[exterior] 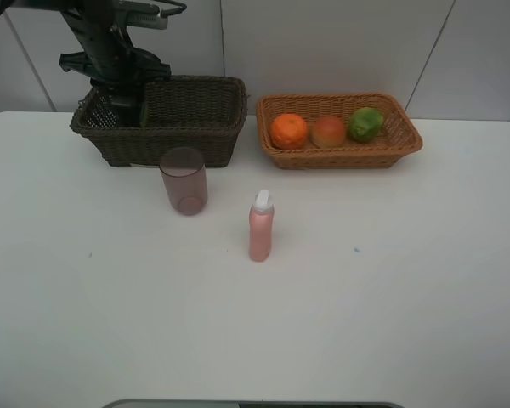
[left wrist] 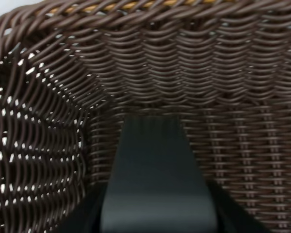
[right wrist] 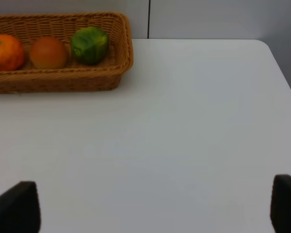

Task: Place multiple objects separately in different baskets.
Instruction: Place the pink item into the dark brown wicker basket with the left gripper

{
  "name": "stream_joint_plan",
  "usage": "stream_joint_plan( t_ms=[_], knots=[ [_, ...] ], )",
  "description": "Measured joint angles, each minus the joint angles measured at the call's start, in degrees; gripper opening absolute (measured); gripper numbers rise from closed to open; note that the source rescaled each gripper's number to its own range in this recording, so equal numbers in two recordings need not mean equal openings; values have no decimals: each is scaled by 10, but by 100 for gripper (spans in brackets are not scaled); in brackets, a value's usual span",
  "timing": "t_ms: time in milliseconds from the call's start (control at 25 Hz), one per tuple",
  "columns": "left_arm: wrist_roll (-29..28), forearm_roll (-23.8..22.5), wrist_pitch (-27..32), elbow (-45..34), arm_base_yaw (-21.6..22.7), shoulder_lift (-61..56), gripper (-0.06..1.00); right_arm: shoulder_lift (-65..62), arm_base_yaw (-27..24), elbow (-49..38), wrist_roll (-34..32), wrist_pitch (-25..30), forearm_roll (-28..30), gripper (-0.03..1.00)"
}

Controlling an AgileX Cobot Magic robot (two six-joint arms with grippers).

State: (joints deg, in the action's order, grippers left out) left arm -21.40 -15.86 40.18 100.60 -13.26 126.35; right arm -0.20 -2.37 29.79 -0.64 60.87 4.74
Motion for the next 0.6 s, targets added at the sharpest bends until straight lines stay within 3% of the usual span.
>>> stream_joint_plan(
  t_ms=[320, 400, 480, 600],
  knots=[
    [0, 10, 12, 0, 11, 0, 49, 0, 0, 0, 0, 0, 0, 100],
    [0, 11, 10, 0, 11, 0, 63, 0, 0, 0, 0, 0, 0, 100],
    [0, 11, 4, 2, 11, 0, 83, 0, 0, 0, 0, 0, 0, 100],
    [0, 14, 2, 2, 11, 0, 95, 0, 0, 0, 0, 0, 0, 100]
  ],
)
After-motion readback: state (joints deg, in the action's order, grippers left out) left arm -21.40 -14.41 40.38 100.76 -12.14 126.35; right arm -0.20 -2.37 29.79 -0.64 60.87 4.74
